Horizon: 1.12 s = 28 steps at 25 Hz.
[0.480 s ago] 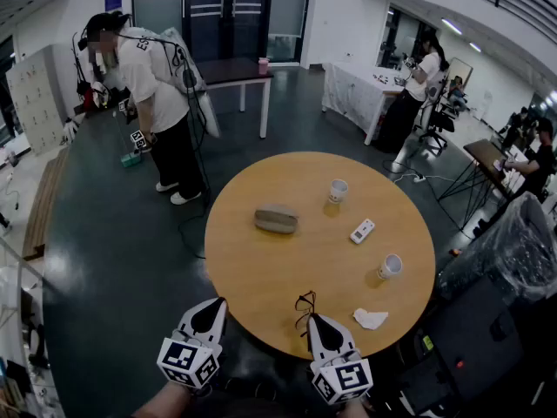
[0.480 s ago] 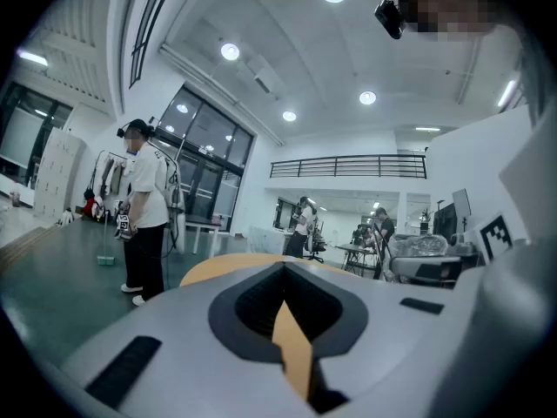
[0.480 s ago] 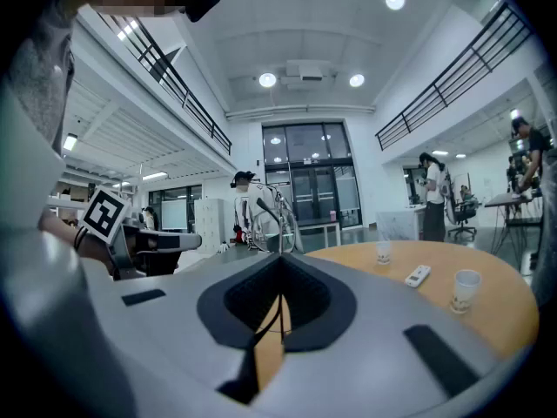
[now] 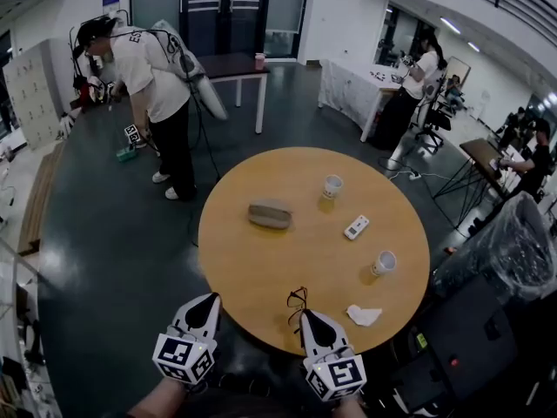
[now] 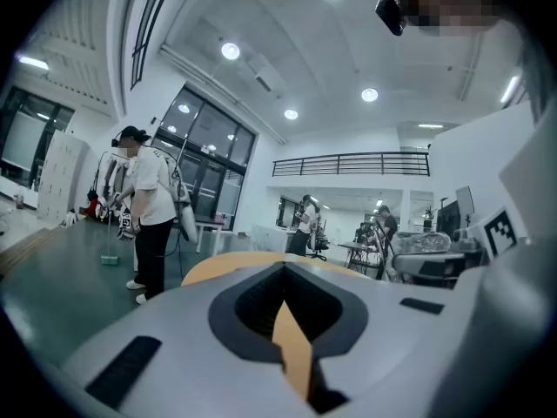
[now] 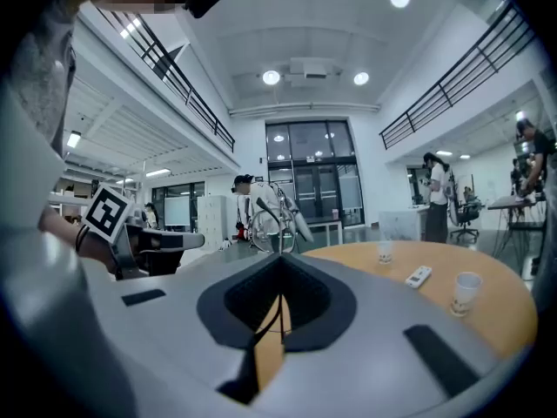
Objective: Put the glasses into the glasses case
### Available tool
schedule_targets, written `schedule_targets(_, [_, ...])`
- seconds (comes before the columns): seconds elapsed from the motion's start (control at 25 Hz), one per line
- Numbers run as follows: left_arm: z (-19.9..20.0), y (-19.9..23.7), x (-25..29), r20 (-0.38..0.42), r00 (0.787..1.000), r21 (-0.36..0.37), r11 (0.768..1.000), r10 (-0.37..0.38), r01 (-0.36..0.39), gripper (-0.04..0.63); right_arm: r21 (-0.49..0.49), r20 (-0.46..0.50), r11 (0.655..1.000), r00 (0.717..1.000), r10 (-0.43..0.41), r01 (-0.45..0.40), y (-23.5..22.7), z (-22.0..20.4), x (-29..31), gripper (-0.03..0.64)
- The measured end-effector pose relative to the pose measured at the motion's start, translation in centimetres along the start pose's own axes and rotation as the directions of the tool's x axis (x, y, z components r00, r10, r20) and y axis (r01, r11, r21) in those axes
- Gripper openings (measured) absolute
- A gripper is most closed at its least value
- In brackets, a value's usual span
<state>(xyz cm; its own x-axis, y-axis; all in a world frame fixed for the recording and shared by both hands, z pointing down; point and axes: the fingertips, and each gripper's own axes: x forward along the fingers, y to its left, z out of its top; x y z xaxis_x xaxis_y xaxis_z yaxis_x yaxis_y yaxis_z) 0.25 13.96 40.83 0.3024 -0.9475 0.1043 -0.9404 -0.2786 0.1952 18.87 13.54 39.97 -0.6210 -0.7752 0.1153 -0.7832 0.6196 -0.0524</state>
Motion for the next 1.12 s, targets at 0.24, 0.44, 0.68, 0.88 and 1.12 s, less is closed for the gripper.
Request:
schedule_targets(0.24, [-0.8, -0.2, 0.0, -0.022, 1.0, 0.002, 1.0, 0.009, -0.009, 0.006, -0.016, -0.019, 1.0, 1.0, -0.001, 0.001, -0.6, -0.8, -0.1, -0.011])
schedule_targets(0.44, [-1.1, -0.4, 0.0, -0.024, 0.999, 0.021, 0.999, 0.042, -0.041, 0.005, -0.043, -0.033, 0.998, 0.998, 0.046, -0.047, -0.7, -1.4, 0.1, -0.011])
schedule_targets(0.68, [-1.0, 1.3, -0.3, -0.007, 0.994, 0.022, 0.994, 0.109, -0.109, 0.005, -0.015, -0.041, 0.996, 0.996, 0.084, -0.085, -0.8, -2.3, 0.9, -0.011])
schedule_targets(0.88, [-1.9, 2.8, 0.0, -0.029, 0.992, 0.014, 0.992, 0.124, -0.124, 0.006, -0.007, -0.061, 0.997, 0.995, 0.077, -0.077, -1.1, -3.0, 1.9, -0.011])
schedule_targets(1.12, [-2.9, 5.9, 2.8, -0.047, 0.996, 0.005, 0.997, 0.074, -0.074, 0.006, -0.014, -0.088, 1.0, 0.996, 0.025, -0.027, -1.3, -3.9, 5.6, -0.011])
